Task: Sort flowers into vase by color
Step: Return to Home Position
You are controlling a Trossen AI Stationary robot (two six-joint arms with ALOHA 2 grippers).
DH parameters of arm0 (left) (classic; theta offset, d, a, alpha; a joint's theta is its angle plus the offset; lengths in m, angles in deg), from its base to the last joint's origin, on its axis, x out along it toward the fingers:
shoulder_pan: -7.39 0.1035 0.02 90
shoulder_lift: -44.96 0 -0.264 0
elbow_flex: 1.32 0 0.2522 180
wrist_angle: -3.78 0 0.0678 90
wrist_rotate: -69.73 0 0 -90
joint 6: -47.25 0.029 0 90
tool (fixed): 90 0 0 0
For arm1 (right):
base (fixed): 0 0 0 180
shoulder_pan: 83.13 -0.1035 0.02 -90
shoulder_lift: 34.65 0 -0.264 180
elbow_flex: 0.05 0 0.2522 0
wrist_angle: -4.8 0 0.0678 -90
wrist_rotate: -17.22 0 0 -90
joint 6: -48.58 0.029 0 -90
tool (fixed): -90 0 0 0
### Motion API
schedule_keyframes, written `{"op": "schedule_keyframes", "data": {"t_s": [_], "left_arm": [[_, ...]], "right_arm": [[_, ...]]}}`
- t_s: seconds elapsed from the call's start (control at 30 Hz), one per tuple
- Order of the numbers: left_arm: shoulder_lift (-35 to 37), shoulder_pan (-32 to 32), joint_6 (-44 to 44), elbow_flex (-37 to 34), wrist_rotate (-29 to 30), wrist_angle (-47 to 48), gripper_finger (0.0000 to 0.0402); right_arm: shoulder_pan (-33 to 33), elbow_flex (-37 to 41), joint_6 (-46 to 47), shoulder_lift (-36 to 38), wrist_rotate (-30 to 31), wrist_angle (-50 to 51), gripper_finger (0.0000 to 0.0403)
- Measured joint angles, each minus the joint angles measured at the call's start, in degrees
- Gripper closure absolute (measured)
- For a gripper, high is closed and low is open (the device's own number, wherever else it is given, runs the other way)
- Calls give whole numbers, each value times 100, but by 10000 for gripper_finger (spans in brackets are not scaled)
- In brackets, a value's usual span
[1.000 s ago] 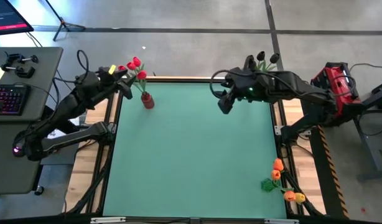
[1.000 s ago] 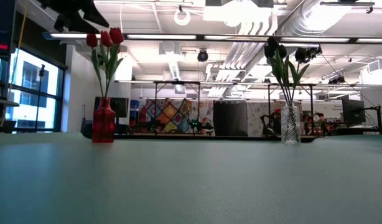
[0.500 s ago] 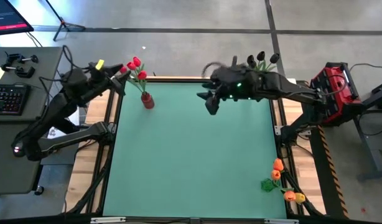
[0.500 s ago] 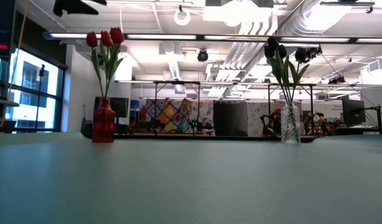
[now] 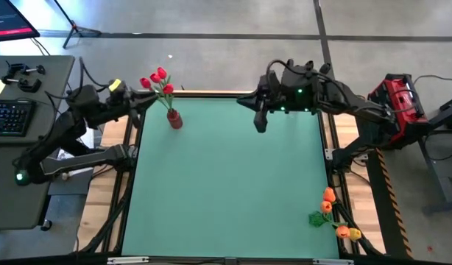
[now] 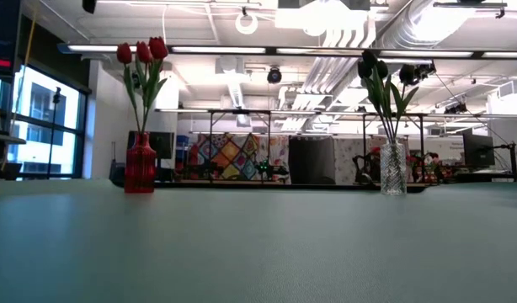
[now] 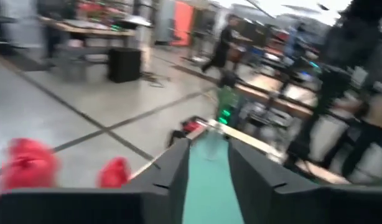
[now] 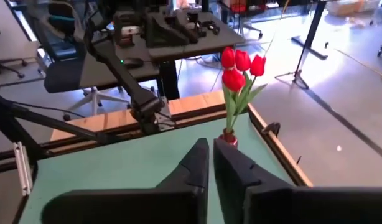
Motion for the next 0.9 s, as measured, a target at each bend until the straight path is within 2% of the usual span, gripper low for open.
{"op": "schedule_keyframes", "data": {"t_s": [0.13, 0.23, 0.43, 0.53, 0.67, 0.9], "left_arm": [[-95, -371, 186, -2, -521, -36, 355], [-200, -664, 379, -2, -634, -16, 392], [-285, -927, 458, -186, -222, -276, 399], [-109, -925, 414, -575, -227, -852, 401], [45, -925, 262, -1091, -447, -1474, 401], [56, -925, 151, -1800, -571, -1794, 401]], "right_arm": [[117, 1, -139, 159, -4, 29, 389], [200, 1, -239, 331, -68, 118, 400], [237, 529, -461, 914, 112, -283, 402], [276, 1224, -419, 1467, 103, -706, 402], [275, 2538, -191, 2312, 1, -1677, 403], [269, 5113, 77, 3562, -938, -4616, 403]]}}
